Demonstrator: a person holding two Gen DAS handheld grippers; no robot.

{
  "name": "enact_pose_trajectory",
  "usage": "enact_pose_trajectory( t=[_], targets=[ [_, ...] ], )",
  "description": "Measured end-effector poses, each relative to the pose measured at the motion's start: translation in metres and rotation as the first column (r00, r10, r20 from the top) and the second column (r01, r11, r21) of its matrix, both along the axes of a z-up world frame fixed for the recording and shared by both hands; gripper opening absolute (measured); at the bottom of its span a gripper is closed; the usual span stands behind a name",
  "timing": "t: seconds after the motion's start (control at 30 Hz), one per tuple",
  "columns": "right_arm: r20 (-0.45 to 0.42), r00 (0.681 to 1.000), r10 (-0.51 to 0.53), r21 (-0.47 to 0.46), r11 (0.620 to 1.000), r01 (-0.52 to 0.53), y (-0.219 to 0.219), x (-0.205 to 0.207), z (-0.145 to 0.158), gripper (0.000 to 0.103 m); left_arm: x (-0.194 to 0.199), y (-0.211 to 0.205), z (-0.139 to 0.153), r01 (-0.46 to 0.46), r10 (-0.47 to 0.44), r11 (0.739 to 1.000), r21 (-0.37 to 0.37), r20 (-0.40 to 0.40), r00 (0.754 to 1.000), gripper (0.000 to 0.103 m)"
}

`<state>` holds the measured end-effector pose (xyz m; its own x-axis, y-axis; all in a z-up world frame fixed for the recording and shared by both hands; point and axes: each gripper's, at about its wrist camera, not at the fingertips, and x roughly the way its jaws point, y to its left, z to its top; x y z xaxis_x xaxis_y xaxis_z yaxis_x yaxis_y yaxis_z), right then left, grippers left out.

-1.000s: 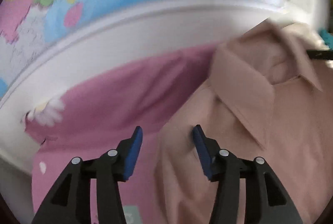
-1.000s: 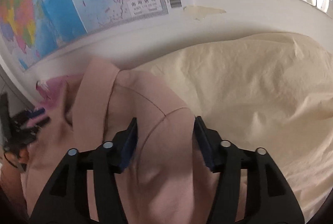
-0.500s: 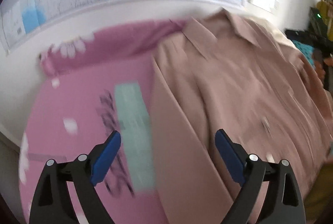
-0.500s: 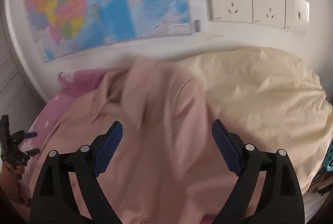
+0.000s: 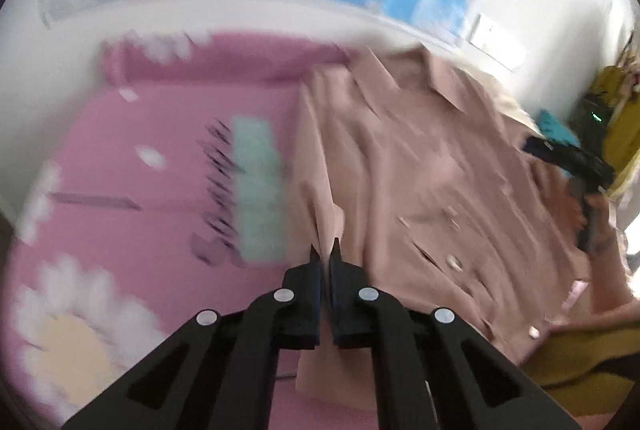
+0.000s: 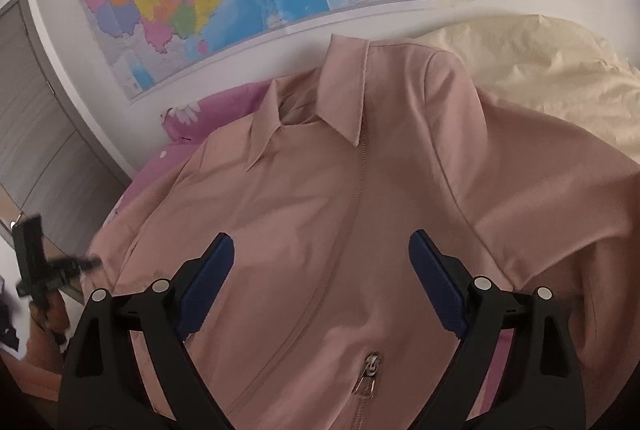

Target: Fold large clothes

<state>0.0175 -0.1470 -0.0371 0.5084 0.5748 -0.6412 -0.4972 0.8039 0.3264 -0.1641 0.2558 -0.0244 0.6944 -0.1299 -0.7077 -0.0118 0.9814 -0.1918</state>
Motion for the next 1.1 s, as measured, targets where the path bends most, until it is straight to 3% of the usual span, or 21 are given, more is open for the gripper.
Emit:
enact_pose_trajectory(
  t=[0.1,0.2,0.23,0.27,0.3,0.33,0.4,0.47,0.53,0.6,0.7,0.83,0.93,0.97,1.0,1.03,1.07,1.1],
  targets=[
    [0.006,1.0,0.001,0.017,1.0,-0.001,-0.003,-0.009,0.002,0.088,0.009,0.026,0.026,-0.119,0.117,0.989,0.088,0.026,0.993,0.004],
    [0.012,1.0,-0.009,0.013,1.0,0.009,-0.007,-0.016,0.001,0.088,0.029,0.062,0.039,-0.293,0.297,0.935,0.199,0.012,0.955,0.011],
    [0.015,1.0,-0.019,0.009,1.0,0.019,-0.009,-0.017,0.0,0.088,0.039,0.069,0.036,-0.337,0.351,0.908,0.25,-0.012,0.936,0.02],
    [0.013,1.0,-0.025,0.005,1.0,0.025,-0.011,-0.019,-0.001,0.088,0.045,0.073,0.031,-0.384,0.411,0.87,0.308,-0.026,0.911,0.048],
    [0.004,0.999,-0.036,0.006,0.999,0.036,-0.016,-0.022,-0.003,0.088,0.046,0.072,0.027,-0.43,0.466,0.824,0.37,-0.011,0.885,0.063],
    [0.001,0.999,-0.043,0.01,0.999,0.043,-0.019,-0.025,-0.005,0.088,0.042,0.068,0.024,-0.417,0.447,0.836,0.357,-0.001,0.895,0.065],
    [-0.011,0.998,-0.056,0.012,0.998,0.056,-0.031,-0.035,-0.009,0.088,0.03,0.052,0.016,-0.308,0.318,0.927,0.216,-0.015,0.948,0.069],
    [-0.022,0.997,-0.073,0.013,0.997,0.073,-0.045,-0.047,-0.012,0.088,0.014,0.029,0.007,-0.185,0.187,0.977,0.11,-0.007,0.982,0.074],
    [-0.035,0.995,-0.091,0.013,0.996,0.092,-0.061,-0.061,-0.017,0.091,0.002,0.003,-0.007,-0.048,0.048,0.999,0.003,-0.011,0.999,0.079],
    [-0.038,0.993,-0.113,0.0,0.994,0.113,-0.075,-0.074,-0.021,0.092,-0.011,-0.025,-0.022,0.091,-0.093,0.99,-0.107,-0.018,0.995,0.081],
    [-0.069,0.983,-0.172,-0.016,0.985,0.172,-0.103,-0.096,-0.031,0.092,-0.025,-0.052,-0.038,0.203,-0.213,0.961,-0.187,-0.039,0.976,0.088],
    [-0.147,0.981,-0.127,0.052,0.989,0.136,-0.125,-0.122,-0.049,0.092,-0.036,-0.075,-0.056,0.294,-0.327,0.921,-0.257,-0.094,0.94,0.093],
    [-0.176,0.982,-0.06,0.038,0.997,0.068,-0.115,-0.135,-0.066,0.082,-0.031,-0.091,-0.076,0.314,-0.37,0.901,-0.3,-0.153,0.916,0.097],
    [-0.184,0.981,-0.054,0.018,0.998,0.058,-0.111,-0.135,-0.073,0.071,-0.035,-0.098,-0.073,0.323,-0.36,0.912,-0.255,-0.117,0.925,0.097],
    [-0.192,0.98,-0.057,0.007,0.998,0.06,-0.109,-0.135,-0.078,0.05,-0.035,-0.105,-0.073,0.34,-0.376,0.907,-0.249,-0.112,0.92,0.095],
    [-0.202,0.977,-0.072,-0.001,0.997,0.073,-0.108,-0.133,-0.086,0.043,-0.031,-0.109,-0.074,0.344,-0.38,0.905,-0.252,-0.113,0.918,0.085],
    [-0.188,0.979,-0.078,0.011,0.997,0.082,-0.109,-0.135,-0.085,0.015,-0.026,-0.114,-0.074,0.332,-0.366,0.915,-0.229,-0.127,0.922,0.042],
    [-0.221,0.974,-0.043,0.081,0.995,0.062,-0.111,-0.136,-0.085,0.011,-0.021,-0.115,-0.074,0.308,-0.34,0.93,-0.202,-0.145,0.929,0.009]
  ],
)
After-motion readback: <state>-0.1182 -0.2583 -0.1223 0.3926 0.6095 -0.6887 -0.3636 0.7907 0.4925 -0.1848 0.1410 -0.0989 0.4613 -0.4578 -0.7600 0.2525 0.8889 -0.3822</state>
